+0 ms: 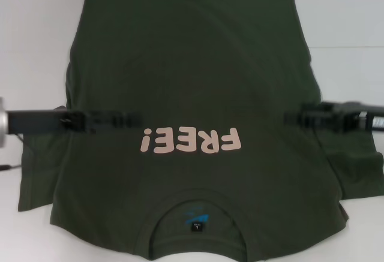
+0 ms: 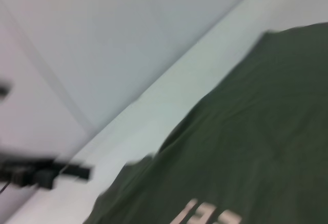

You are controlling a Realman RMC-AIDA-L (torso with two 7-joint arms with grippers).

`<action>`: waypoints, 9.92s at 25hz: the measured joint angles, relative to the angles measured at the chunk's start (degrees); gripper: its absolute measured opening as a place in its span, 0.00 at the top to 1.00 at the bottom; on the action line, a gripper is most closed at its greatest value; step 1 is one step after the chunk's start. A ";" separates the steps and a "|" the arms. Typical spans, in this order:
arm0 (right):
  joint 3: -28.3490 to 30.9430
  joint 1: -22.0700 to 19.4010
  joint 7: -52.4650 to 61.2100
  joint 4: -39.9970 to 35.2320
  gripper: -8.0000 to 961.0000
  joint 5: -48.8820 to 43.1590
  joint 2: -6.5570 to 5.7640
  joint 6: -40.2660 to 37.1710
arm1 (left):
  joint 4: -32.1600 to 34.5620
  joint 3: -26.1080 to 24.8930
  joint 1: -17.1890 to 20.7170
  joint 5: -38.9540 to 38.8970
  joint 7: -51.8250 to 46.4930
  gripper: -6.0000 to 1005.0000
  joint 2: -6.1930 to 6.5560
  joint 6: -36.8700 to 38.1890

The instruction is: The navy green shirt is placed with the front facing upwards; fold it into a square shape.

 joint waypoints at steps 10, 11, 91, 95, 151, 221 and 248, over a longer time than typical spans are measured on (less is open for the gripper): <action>0.18 4.89 20.57 7.06 0.02 2.18 -6.98 13.41 | -8.27 -18.13 2.14 3.20 -12.40 0.16 3.67 -4.88; 0.16 5.64 21.07 8.93 0.02 2.09 -8.02 14.10 | -8.38 -18.57 2.47 4.32 -12.96 0.16 3.66 -5.91; 2.14 5.29 25.81 13.24 0.02 2.44 -11.72 18.27 | -18.05 -18.97 3.33 12.01 -10.51 0.22 3.02 -22.05; 2.67 5.08 25.81 13.16 0.02 2.44 -11.80 18.24 | -17.81 -18.81 3.41 12.03 -10.51 0.30 2.98 -22.26; 3.46 4.88 25.81 12.72 0.02 2.43 -12.33 17.71 | 5.58 -7.37 -6.25 38.97 -22.42 0.99 6.07 -16.88; 3.33 2.91 17.67 12.53 0.02 2.29 -12.25 15.99 | 4.02 2.75 1.20 2.75 1.31 0.43 -0.83 -5.67; 3.23 -1.73 28.20 6.72 0.02 -17.37 -13.99 1.10 | -2.24 -1.20 3.41 -0.47 13.71 0.31 -3.64 -2.63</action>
